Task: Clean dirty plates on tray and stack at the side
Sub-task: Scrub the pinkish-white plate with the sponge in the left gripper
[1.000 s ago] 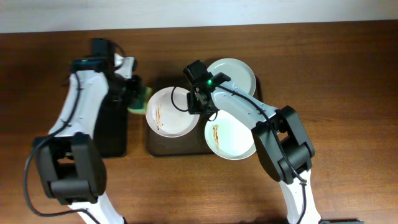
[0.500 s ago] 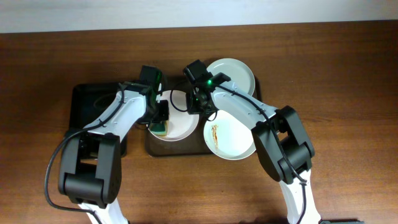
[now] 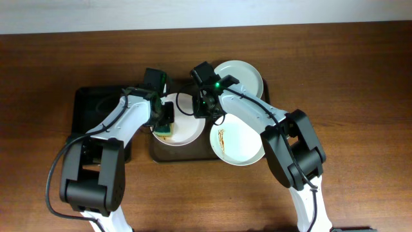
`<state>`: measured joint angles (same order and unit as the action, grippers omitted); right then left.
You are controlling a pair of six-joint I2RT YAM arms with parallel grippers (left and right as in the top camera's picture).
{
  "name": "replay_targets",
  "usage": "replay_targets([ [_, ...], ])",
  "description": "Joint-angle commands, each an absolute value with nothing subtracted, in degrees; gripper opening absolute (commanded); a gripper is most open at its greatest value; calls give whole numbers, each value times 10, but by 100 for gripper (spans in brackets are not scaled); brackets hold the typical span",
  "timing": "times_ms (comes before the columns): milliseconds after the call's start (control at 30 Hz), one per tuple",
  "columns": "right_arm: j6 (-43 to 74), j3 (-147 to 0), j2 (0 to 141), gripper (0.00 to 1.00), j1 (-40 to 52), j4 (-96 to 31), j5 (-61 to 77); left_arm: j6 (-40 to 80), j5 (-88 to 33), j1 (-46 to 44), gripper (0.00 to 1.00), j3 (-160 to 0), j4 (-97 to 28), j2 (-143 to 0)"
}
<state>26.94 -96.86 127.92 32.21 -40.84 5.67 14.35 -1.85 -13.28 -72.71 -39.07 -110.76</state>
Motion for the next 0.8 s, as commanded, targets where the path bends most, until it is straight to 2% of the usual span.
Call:
replay_targets([
  [0, 275, -975, 1288, 4, 326, -404, 60, 132, -117, -136, 1, -719, -377, -1109],
  [100, 275, -975, 1288, 4, 326, -404, 60, 144, -116, -136, 1, -719, -300, -1112],
  [167, 275, -975, 1288, 4, 326, -404, 60, 150, -88, -136, 1, -719, -296, -1120],
  [267, 275, -975, 1288, 5, 326, -404, 60, 175, 110, -133, 1, -719, -326, -1127],
  [400, 275, -975, 1288, 4, 326, -405, 60, 189, 237, -128, 1, -719, -371, -1127],
  [467, 275, -975, 1288, 4, 326, -405, 60, 188, 213, -130, 1, -719, -397, -1127],
  [500, 275, -975, 1288, 4, 326, -405, 60, 184, 159, -130, 1, -719, -404, -1127],
  [633, 275, -975, 1288, 4, 326, -405, 60, 94, -208, -130, 1, -719, -392, -1127],
  [667, 275, -975, 1288, 4, 326, -405, 60, 93, -246, -130, 1, -719, -390, -1127],
  [700, 275, -975, 1288, 4, 326, -405, 60, 93, -249, -129, 1, -719, -387, -1127],
  [767, 275, -975, 1288, 4, 326, -405, 60, 100, -149, -129, 1, -719, -364, -1127],
])
